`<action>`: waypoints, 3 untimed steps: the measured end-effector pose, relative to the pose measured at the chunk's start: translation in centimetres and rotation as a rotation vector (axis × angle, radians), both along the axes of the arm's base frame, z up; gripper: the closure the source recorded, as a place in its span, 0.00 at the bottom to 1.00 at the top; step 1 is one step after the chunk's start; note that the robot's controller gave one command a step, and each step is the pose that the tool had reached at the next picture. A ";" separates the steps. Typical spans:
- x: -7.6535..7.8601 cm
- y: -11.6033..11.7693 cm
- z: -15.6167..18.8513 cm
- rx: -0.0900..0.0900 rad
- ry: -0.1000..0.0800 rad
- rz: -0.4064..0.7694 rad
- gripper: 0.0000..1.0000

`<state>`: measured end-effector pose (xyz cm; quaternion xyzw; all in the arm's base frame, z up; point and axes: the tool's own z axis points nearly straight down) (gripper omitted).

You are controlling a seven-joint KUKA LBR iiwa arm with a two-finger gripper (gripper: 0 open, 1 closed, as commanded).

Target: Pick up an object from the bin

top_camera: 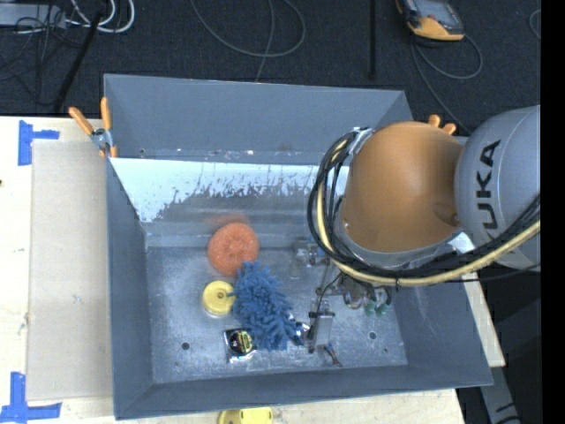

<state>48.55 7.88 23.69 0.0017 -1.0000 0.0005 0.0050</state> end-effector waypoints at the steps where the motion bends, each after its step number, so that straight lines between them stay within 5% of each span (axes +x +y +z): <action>1: 0.1 0.0 0.4 0.001 -0.008 -0.003 0.00; 2: 4.5 3.7 -4.3 0.003 -0.020 -0.002 0.00; 3: 6.2 5.7 -8.2 0.002 -0.007 0.025 0.00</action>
Offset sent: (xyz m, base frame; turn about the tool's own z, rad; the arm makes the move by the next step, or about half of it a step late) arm 0.0576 0.0515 -0.0667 0.0000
